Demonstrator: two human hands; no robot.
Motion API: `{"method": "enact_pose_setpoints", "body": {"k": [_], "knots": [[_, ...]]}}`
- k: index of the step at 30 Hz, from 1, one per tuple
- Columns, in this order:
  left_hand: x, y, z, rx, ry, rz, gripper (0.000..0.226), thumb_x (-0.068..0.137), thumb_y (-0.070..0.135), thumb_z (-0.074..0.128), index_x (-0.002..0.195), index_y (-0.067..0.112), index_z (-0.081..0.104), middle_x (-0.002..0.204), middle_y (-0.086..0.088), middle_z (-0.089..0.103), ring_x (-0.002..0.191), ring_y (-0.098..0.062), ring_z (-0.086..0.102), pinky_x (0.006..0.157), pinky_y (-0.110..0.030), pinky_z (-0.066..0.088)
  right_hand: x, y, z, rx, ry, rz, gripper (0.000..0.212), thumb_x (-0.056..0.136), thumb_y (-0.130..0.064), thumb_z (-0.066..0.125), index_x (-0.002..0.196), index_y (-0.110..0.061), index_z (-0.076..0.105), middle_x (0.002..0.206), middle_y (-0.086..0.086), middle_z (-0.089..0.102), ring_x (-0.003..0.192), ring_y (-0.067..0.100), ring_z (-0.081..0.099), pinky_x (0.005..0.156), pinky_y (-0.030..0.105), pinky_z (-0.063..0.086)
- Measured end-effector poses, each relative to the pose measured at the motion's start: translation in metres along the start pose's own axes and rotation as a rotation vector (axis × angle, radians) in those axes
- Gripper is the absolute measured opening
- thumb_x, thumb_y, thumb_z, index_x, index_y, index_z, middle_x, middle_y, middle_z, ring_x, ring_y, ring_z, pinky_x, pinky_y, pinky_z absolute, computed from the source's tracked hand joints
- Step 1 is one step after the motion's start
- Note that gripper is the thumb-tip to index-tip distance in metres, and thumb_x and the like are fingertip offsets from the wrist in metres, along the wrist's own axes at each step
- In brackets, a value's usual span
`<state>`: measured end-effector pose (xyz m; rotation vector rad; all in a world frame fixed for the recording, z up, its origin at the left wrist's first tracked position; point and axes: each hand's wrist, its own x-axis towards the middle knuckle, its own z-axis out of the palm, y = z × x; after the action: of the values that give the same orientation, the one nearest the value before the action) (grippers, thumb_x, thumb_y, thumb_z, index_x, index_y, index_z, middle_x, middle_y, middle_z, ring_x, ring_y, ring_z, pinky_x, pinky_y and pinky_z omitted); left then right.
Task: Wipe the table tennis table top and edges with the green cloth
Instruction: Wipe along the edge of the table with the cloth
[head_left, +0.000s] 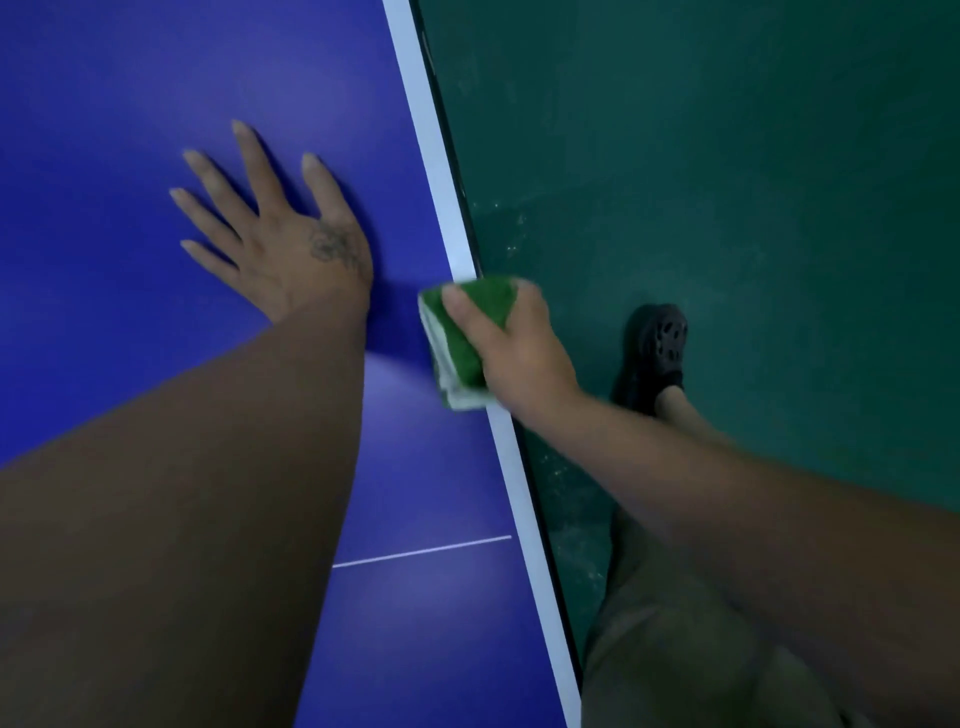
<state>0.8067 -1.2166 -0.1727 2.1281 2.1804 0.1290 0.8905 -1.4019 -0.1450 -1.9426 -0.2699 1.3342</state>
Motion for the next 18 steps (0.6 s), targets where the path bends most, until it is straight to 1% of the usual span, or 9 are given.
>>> {"method": "enact_pose_setpoints", "body": {"k": [2,6,8,10,11,13,14,16,18], "knots": [[0.000,-0.001,0.001,0.018,0.016,-0.005,0.073,0.103,0.074,0.018,0.171,0.047,0.019,0.182,0.004,0.010,0.168,-0.027,0.004,0.135,-0.055,0.001,0.048,-0.042,0.000,-0.008,0.031,-0.027,0.069,0.095,-0.071,0.068,0.132,-0.013,0.059,0.129,0.006,0.068,0.113,0.024,0.070,0.101,0.039,0.056],[0.000,-0.001,0.005,0.031,0.078,-0.003,0.072,0.103,0.074,0.021,0.169,0.046,0.026,0.181,0.004,0.017,0.168,-0.027,0.011,0.134,-0.055,0.006,0.101,-0.094,-0.004,0.003,0.025,-0.032,0.079,0.095,-0.071,0.069,0.141,-0.009,0.051,0.139,0.007,0.063,0.121,0.024,0.066,0.109,0.043,0.053],[0.000,-0.002,0.005,0.027,0.080,0.002,0.071,0.103,0.074,0.022,0.169,0.046,0.027,0.181,0.003,0.018,0.168,-0.028,0.012,0.134,-0.056,0.007,0.089,-0.082,-0.003,0.028,0.031,-0.071,0.071,0.095,-0.064,0.073,0.136,-0.008,0.055,0.134,0.009,0.066,0.118,0.025,0.068,0.107,0.044,0.055],[0.000,-0.002,0.005,0.014,0.070,-0.001,0.071,0.103,0.074,0.022,0.169,0.047,0.026,0.181,0.004,0.017,0.168,-0.027,0.011,0.134,-0.055,0.005,0.056,-0.050,-0.002,0.061,0.015,-0.075,0.064,0.094,-0.058,0.078,0.133,-0.010,0.057,0.126,0.006,0.068,0.112,0.022,0.069,0.102,0.040,0.055],[0.000,-0.002,0.005,0.012,0.066,-0.005,0.071,0.103,0.074,0.022,0.169,0.047,0.025,0.181,0.004,0.016,0.168,-0.027,0.010,0.135,-0.055,0.005,0.033,-0.029,-0.003,0.061,0.001,-0.047,0.068,0.093,-0.060,0.078,0.138,-0.014,0.054,0.127,0.003,0.066,0.112,0.019,0.068,0.101,0.037,0.053],[0.000,-0.002,0.005,0.018,0.062,-0.012,0.071,0.104,0.074,0.022,0.169,0.047,0.024,0.181,0.005,0.015,0.168,-0.026,0.009,0.135,-0.055,0.005,-0.018,0.007,-0.006,0.030,-0.056,0.020,0.092,0.086,-0.076,0.070,0.155,-0.024,0.040,0.139,-0.003,0.057,0.121,0.016,0.063,0.105,0.038,0.050],[0.000,-0.002,0.004,0.020,0.061,-0.013,0.071,0.104,0.074,0.022,0.169,0.047,0.024,0.181,0.005,0.015,0.168,-0.026,0.009,0.135,-0.055,0.005,-0.038,0.023,-0.007,0.012,-0.083,0.045,0.099,0.082,-0.082,0.065,0.159,-0.029,0.034,0.143,-0.007,0.054,0.123,0.013,0.060,0.105,0.038,0.049],[-0.001,-0.002,0.005,0.018,0.060,-0.011,0.071,0.104,0.074,0.023,0.169,0.047,0.024,0.181,0.005,0.015,0.168,-0.026,0.010,0.135,-0.055,0.006,-0.059,0.044,-0.006,-0.003,-0.096,0.072,0.101,0.078,-0.086,0.059,0.160,-0.034,0.031,0.142,-0.013,0.052,0.124,0.008,0.058,0.105,0.037,0.048],[-0.001,-0.002,0.004,0.017,0.063,-0.010,0.070,0.105,0.074,0.024,0.169,0.047,0.025,0.181,0.005,0.016,0.168,-0.026,0.011,0.135,-0.055,0.006,-0.057,0.047,-0.004,0.004,-0.065,0.103,0.103,0.075,-0.088,0.055,0.159,-0.033,0.033,0.141,-0.014,0.052,0.125,0.010,0.058,0.105,0.036,0.047]]}}
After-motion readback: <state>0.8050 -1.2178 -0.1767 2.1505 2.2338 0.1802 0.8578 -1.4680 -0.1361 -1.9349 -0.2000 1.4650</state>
